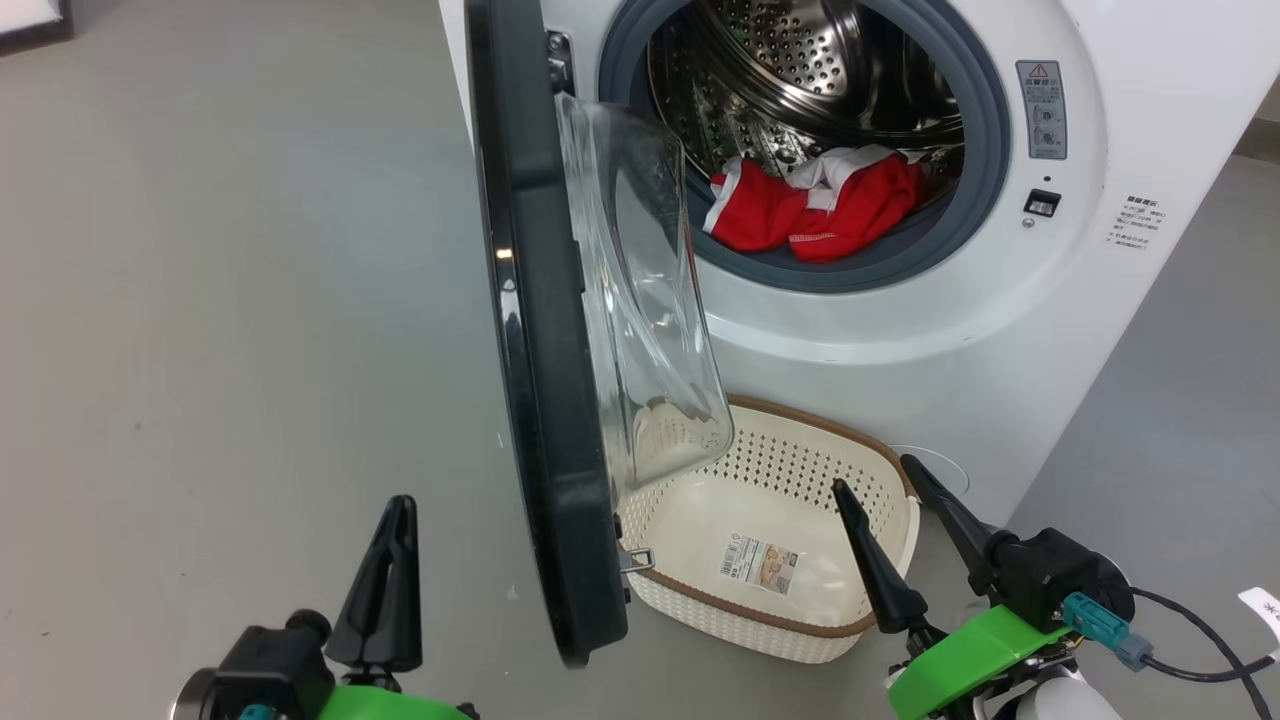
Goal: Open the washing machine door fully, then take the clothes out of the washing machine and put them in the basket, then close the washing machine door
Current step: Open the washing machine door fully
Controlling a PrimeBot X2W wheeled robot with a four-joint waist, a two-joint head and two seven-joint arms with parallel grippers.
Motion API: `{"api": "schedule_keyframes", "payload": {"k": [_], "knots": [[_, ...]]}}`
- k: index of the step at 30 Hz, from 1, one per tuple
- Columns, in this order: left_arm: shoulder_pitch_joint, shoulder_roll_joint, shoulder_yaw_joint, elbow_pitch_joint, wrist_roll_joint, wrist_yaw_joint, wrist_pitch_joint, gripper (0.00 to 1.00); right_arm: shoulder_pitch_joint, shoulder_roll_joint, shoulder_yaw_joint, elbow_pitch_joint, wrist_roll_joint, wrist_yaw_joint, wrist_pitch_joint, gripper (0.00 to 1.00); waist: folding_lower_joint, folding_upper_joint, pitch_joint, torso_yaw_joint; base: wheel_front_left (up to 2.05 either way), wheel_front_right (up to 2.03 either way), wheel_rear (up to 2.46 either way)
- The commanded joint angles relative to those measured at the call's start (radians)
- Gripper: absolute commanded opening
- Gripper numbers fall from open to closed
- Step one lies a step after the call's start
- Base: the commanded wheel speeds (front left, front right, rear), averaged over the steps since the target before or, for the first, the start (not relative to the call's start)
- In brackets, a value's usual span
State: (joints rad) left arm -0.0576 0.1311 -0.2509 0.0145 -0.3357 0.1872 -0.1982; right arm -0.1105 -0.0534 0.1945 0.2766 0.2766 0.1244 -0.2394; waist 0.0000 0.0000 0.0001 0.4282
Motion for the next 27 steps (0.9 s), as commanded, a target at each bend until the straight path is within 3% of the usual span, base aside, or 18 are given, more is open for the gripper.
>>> {"api": "schedule_keyframes", "payload": {"k": [1, 18, 27], "knots": [[-0.015, 0.015, 0.032, -0.025, -0.003, 0.009, -0.005, 0.0, -0.023, 0.003, 0.024, -0.02, 0.005, 0.006, -0.015, 1.0, 0.0, 0.0, 0.0, -0.001, 0.0, 0.0, 0.0], [-0.079, 0.033, 0.011, -0.311, 0.082, 0.017, -0.05, 0.0, -0.028, 0.003, 0.039, -0.016, 0.012, 0.006, -0.017, 1.0, 0.0, 0.0, -0.002, -0.016, 0.0, 0.0, 0.0], [-0.125, 0.035, -0.097, -0.389, 0.108, -0.034, 0.019, 0.0, -0.034, 0.003, 0.041, -0.015, 0.014, 0.006, -0.016, 1.0, 0.0, 0.0, 0.006, -0.025, 0.0, 0.0, 0.0]]}}
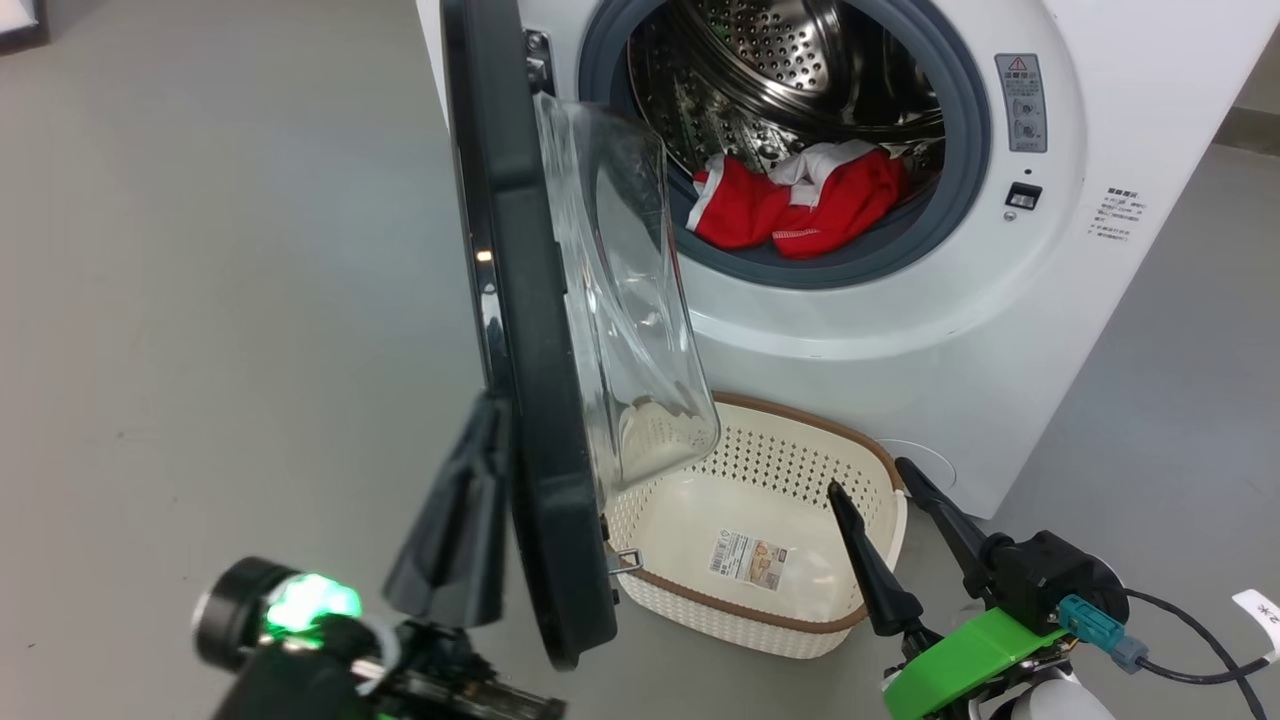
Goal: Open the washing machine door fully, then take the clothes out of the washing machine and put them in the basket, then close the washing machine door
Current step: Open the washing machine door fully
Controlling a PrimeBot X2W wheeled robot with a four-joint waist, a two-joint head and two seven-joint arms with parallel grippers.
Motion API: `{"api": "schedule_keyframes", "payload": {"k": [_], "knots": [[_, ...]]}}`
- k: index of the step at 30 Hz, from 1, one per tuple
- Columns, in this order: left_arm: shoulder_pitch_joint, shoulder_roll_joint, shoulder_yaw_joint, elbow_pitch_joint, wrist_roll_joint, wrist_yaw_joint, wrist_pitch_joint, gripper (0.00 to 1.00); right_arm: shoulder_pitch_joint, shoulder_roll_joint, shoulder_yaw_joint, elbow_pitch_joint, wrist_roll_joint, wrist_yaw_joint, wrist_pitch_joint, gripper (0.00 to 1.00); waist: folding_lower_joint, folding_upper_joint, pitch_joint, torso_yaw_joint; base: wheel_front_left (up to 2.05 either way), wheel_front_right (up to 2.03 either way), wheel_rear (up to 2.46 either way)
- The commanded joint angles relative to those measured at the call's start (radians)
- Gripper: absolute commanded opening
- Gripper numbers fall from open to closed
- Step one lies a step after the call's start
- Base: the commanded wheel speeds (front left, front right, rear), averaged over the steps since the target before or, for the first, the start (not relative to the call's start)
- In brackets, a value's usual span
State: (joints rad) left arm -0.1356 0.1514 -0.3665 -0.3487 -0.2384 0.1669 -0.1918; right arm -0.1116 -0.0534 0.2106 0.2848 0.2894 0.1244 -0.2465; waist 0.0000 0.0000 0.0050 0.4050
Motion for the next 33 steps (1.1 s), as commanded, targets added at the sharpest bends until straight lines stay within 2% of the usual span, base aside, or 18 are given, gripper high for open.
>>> {"api": "schedule_keyframes", "payload": {"k": [1, 3, 11, 17, 23, 33], "knots": [[-0.047, 0.015, 0.018, -0.025, 0.011, -0.013, 0.012, 0.0, -0.033, 0.003, 0.025, -0.023, 0.001, 0.006, -0.009, 1.0, 0.0, 0.0, 0.002, -0.002, 0.0, 0.0, 0.0], [-0.059, 0.014, -0.022, -0.008, 0.01, -0.036, 0.044, 0.0, -0.037, 0.003, 0.028, -0.024, 0.001, 0.006, -0.009, 1.0, 0.0, 0.0, 0.006, -0.009, 0.0, 0.0, 0.0], [-0.056, 0.003, -0.073, 0.062, -0.016, -0.061, 0.1, 0.0, -0.044, 0.003, 0.03, -0.018, -0.004, 0.006, -0.009, 1.0, 0.0, 0.0, 0.021, -0.025, 0.0, 0.0, 0.0], [-0.046, -0.006, -0.102, 0.142, -0.069, -0.078, 0.188, 0.0, -0.047, 0.003, 0.03, -0.015, -0.007, 0.006, -0.009, 1.0, 0.0, 0.0, 0.024, -0.029, 0.0, 0.0, 0.0], [-0.054, -0.013, -0.097, 0.209, -0.087, -0.064, 0.224, 0.0, -0.047, 0.003, 0.034, -0.01, -0.002, 0.006, -0.008, 1.0, 0.0, 0.0, 0.024, -0.03, 0.0, 0.0, 0.0], [-0.083, -0.005, -0.097, 0.31, -0.052, -0.03, 0.234, 0.0, -0.043, 0.003, 0.045, -0.005, 0.009, 0.006, -0.009, 1.0, 0.0, 0.0, 0.014, -0.029, 0.0, 0.0, 0.0]]}}
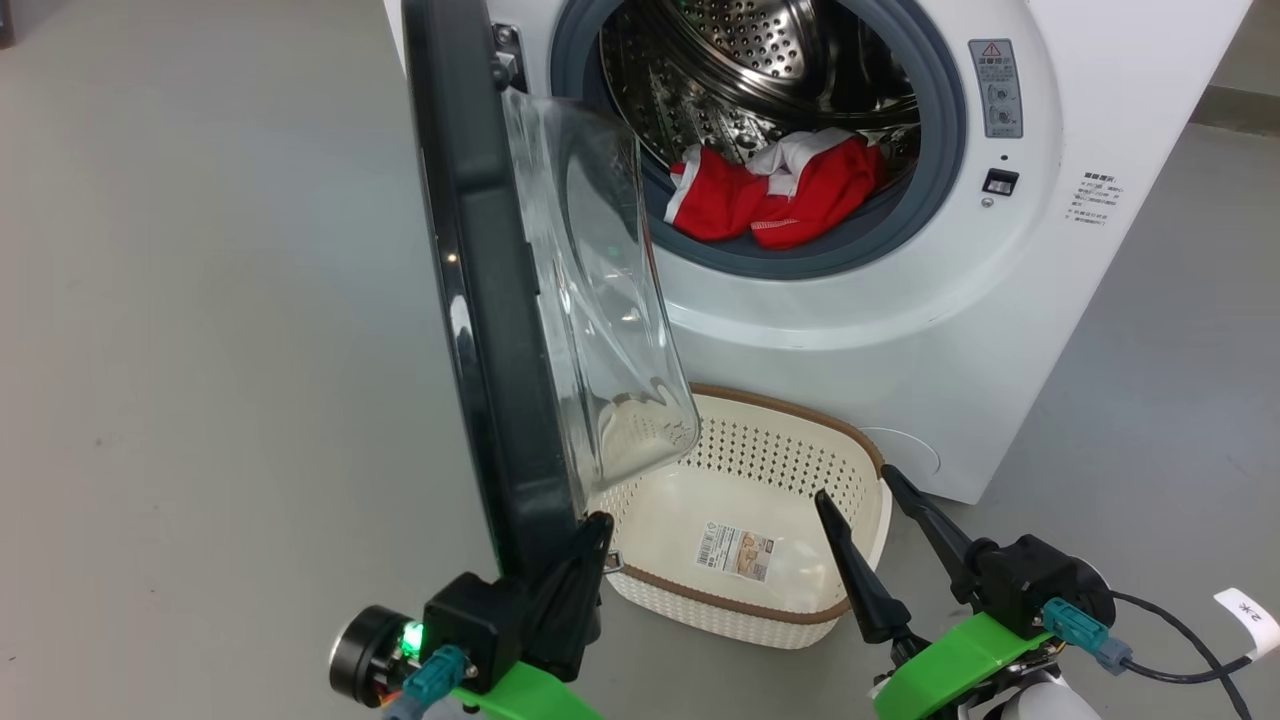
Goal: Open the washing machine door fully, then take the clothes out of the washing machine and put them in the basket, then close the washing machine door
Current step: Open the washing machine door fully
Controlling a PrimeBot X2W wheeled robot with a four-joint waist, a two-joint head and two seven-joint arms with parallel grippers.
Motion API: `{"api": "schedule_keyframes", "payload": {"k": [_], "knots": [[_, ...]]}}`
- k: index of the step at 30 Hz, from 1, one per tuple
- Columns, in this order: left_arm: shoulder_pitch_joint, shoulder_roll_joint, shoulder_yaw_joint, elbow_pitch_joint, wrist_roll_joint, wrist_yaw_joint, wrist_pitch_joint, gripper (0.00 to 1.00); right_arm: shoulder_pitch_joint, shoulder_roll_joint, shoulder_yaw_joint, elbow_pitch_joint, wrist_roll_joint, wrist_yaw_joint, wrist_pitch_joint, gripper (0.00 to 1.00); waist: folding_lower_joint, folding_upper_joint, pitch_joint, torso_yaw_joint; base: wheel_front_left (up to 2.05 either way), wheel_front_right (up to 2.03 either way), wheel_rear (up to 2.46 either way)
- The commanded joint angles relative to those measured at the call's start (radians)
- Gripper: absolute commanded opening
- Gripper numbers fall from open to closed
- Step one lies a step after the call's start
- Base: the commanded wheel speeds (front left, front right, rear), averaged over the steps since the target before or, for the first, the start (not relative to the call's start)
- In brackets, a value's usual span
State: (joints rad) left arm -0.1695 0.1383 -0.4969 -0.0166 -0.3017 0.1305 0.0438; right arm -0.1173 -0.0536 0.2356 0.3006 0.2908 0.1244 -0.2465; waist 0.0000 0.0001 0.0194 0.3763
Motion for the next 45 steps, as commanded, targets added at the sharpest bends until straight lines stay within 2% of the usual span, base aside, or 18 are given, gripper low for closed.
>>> {"api": "schedule_keyframes", "payload": {"k": [1, 12, 32, 45], "knots": [[-0.052, 0.009, 0.033, -0.013, 0.014, 0.008, -0.005, 0.0, -0.037, 0.003, 0.021, -0.02, 0.008, 0.006, -0.009, 1.0, 0.0, -0.0001, 0.0, 0.0, 0.0, 0.0, 0.0], [-0.055, 0.011, 0.067, 0.017, 0.011, 0.047, -0.041, 0.0, -0.035, 0.003, 0.021, -0.02, 0.005, 0.006, -0.007, 1.0, 0.0, -0.0001, 0.0, 0.003, 0.0, 0.0, 0.0], [0.005, 0.078, 0.165, -0.037, -0.011, 0.124, -0.036, 0.0, -0.02, 0.003, 0.007, -0.028, -0.004, 0.006, 0.002, 1.0, 0.0, -0.0001, -0.002, 0.072, 0.0, 0.0, 0.0], [0.008, 0.111, 0.232, 0.008, -0.033, 0.16, -0.047, 0.0, -0.014, 0.003, 0.008, -0.049, -0.02, 0.006, 0.022, 1.0, 0.0, -0.0001, 0.007, 0.082, 0.0, 0.0, 0.0]]}}
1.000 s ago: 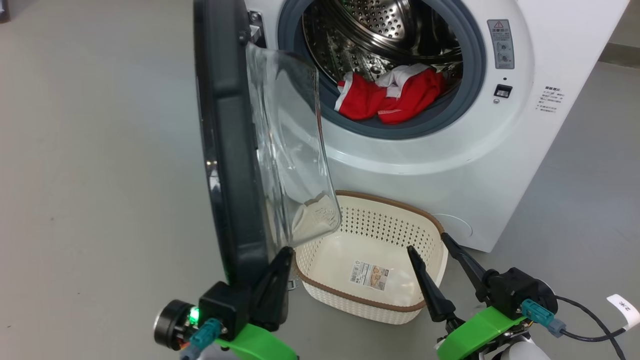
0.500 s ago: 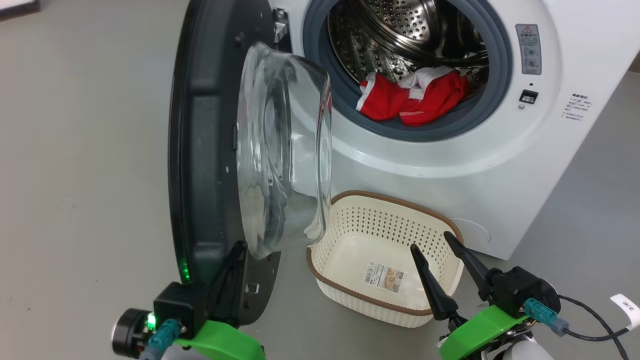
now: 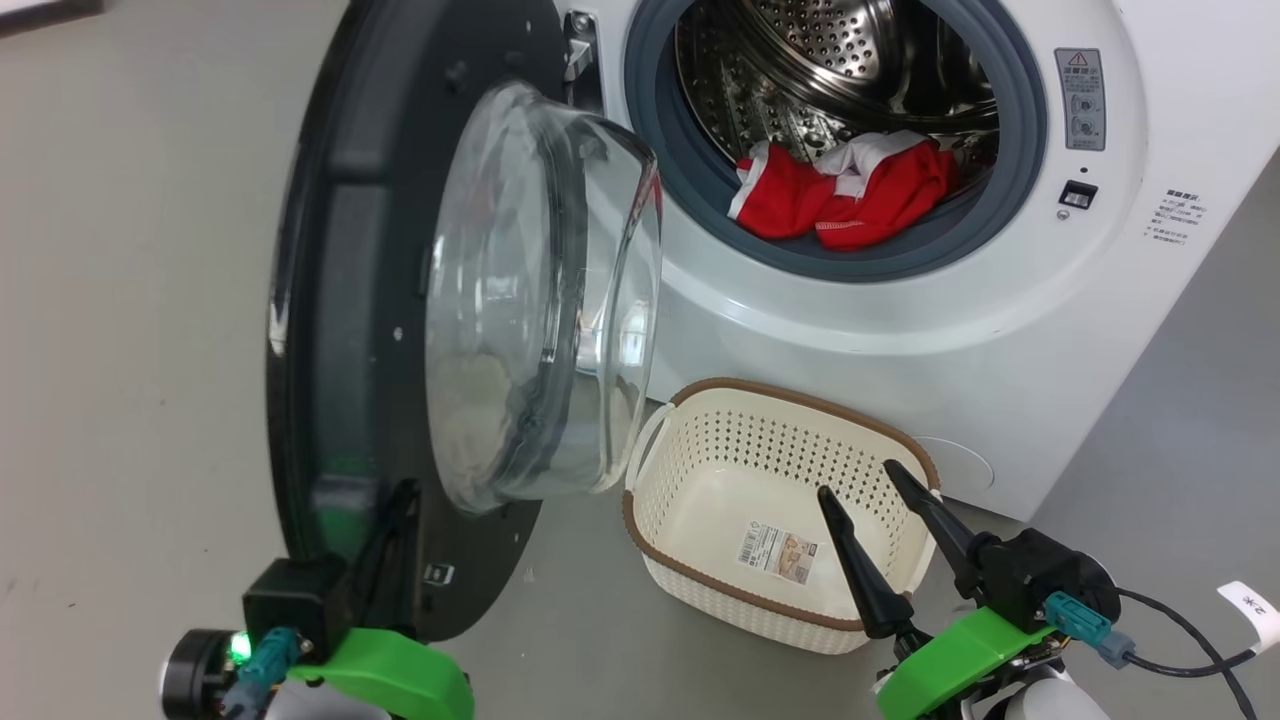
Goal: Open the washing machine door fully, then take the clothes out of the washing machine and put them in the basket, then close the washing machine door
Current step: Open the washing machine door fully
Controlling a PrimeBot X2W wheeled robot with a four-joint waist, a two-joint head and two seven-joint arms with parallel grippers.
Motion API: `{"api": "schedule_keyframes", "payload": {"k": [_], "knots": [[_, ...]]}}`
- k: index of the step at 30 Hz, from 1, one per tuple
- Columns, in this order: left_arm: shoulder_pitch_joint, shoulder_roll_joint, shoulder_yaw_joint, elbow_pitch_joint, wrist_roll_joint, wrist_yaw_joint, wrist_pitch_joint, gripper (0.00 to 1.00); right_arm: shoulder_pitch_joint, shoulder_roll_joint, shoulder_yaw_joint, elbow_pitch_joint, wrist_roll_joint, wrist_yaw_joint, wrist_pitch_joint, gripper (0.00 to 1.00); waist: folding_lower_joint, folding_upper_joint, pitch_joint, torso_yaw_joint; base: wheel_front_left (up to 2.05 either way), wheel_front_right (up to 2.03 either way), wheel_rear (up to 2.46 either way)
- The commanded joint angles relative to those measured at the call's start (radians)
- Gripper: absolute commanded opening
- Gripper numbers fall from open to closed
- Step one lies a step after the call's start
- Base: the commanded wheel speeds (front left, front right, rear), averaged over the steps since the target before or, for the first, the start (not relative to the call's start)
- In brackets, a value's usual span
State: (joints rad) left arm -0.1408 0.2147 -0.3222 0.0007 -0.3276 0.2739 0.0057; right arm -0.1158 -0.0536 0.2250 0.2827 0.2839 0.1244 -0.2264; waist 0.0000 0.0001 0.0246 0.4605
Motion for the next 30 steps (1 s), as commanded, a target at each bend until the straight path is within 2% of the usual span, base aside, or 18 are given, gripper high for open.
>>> {"api": "schedule_keyframes", "payload": {"k": [1, 14, 30], "knots": [[-0.022, 0.035, 0.062, -0.004, -0.01, 0.019, -0.011, 0.0, -0.015, 0.003, 0.019, -0.033, -0.015, 0.006, 0.004, 1.0, 0.0, -0.0001, 0.004, -0.003, 0.0, 0.0, 0.0], [-0.045, 0.072, 0.149, 0.044, -0.026, 0.063, -0.054, 0.0, -0.009, 0.003, 0.0, -0.065, -0.048, 0.006, 0.038, 1.0, 0.0, -0.0001, 0.031, -0.008, 0.0, 0.0, 0.0], [-0.09, 0.086, 0.208, 0.116, -0.059, 0.07, -0.129, 0.0, 0.015, 0.003, -0.007, -0.106, -0.081, 0.006, 0.081, 1.0, 0.0, -0.0001, 0.039, 0.025, 0.0, 0.0, 0.0]]}}
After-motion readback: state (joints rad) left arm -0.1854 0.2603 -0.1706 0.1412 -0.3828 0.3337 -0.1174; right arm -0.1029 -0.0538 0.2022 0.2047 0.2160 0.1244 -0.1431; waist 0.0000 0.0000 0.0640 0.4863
